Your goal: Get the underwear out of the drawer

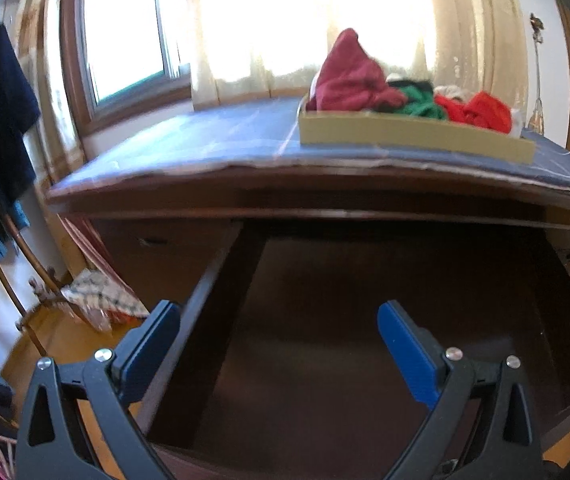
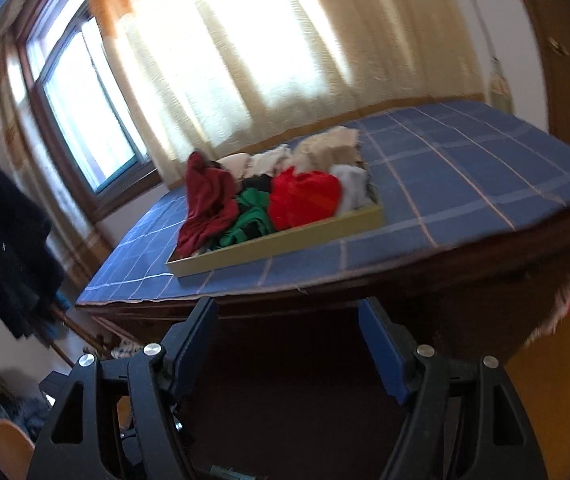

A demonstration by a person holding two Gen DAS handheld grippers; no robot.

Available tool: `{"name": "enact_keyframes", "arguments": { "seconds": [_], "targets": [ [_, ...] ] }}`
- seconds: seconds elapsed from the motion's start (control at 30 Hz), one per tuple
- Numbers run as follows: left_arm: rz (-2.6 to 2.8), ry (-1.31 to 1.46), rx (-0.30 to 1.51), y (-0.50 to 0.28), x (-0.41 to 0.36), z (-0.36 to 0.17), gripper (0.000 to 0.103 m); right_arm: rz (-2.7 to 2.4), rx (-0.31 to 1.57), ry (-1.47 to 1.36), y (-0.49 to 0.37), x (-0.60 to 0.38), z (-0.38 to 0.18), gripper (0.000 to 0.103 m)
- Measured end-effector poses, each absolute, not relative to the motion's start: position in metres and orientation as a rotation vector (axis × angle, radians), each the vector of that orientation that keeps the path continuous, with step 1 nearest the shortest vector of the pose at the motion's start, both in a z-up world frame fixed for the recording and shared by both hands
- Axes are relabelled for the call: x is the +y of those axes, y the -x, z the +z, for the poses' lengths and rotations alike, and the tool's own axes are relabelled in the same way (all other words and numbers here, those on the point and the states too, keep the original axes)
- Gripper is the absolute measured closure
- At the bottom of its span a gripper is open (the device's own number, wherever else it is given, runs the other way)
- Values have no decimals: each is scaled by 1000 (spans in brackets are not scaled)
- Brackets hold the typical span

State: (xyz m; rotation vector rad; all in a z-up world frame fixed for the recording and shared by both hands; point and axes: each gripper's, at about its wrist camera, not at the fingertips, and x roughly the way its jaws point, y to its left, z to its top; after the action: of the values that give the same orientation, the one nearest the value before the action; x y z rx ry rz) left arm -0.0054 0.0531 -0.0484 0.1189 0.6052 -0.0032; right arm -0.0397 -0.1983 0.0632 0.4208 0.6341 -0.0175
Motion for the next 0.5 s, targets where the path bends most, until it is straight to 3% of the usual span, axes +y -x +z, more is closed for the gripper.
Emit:
{"name": "enact_keyframes", "arguments": {
  "seconds": [0.27,0.5],
  "targets": [
    [-61,-86,516,52,43,4,2,-158,604,-396,99,-184,65,28],
    [-74,-58,508,71,45,18,2,-134,559,-364,119,-164,67,28]
  ]
}}
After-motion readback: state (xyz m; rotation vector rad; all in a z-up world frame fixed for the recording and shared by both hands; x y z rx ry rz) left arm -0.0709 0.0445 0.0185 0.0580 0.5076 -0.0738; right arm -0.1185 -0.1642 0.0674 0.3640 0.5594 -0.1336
